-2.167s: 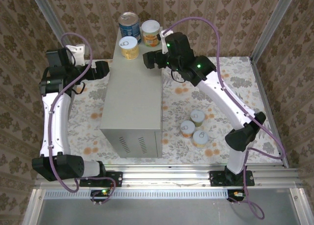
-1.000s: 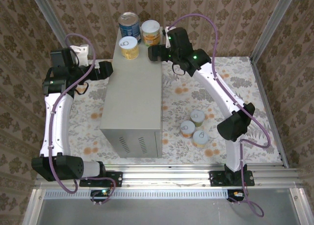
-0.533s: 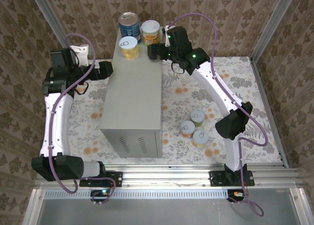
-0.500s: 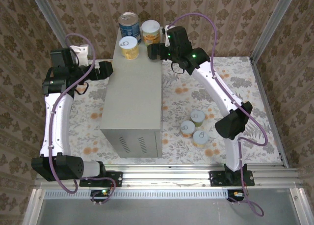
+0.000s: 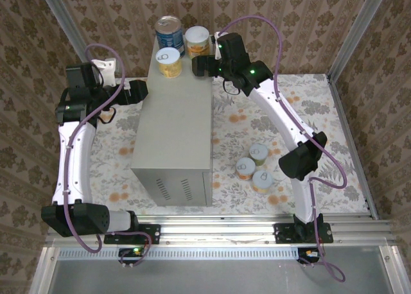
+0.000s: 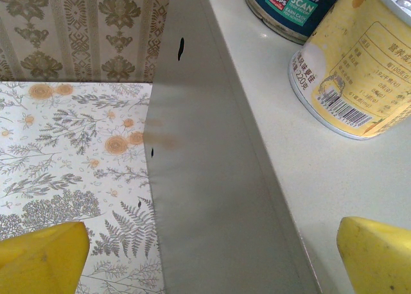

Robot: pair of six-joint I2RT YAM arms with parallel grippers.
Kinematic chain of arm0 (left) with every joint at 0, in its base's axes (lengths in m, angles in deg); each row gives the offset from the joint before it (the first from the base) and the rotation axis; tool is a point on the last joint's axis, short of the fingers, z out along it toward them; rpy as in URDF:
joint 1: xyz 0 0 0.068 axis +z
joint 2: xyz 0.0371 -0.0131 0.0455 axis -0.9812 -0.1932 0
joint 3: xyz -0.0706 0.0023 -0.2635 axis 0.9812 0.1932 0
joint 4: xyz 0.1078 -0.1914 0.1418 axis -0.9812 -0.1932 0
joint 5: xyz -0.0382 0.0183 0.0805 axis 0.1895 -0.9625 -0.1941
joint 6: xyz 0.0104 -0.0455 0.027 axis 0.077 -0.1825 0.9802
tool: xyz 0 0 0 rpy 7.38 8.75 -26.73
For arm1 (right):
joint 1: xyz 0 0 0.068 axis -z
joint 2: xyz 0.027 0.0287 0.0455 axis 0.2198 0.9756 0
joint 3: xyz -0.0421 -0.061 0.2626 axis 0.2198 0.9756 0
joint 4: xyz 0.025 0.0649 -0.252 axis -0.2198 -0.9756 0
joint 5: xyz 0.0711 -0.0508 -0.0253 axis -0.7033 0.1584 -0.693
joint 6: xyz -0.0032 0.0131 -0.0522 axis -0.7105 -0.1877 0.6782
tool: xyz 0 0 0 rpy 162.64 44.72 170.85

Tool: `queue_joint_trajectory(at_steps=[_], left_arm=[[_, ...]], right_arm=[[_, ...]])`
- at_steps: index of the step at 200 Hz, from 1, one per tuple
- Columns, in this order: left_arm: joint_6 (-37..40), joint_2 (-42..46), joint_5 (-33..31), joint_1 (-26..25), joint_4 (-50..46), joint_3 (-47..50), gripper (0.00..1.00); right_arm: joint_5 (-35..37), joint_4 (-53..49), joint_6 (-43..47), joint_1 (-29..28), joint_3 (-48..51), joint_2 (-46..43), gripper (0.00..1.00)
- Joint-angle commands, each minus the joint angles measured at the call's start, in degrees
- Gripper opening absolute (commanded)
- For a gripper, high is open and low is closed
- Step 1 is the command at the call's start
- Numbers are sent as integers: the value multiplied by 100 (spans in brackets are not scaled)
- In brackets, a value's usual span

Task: Place and organize the canned foods onto the counter

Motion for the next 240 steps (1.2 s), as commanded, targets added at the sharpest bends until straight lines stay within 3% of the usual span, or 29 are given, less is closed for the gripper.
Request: queue_joint_trajectory(at_steps=[1,240], left_arm=[[8,66,75,-24,107,-4,100],[26,46,86,-30,111,9,100]], right_arm=[[38,-277,-61,66,-124,286,100],[-334,-553,-109,178,-759,743,100]])
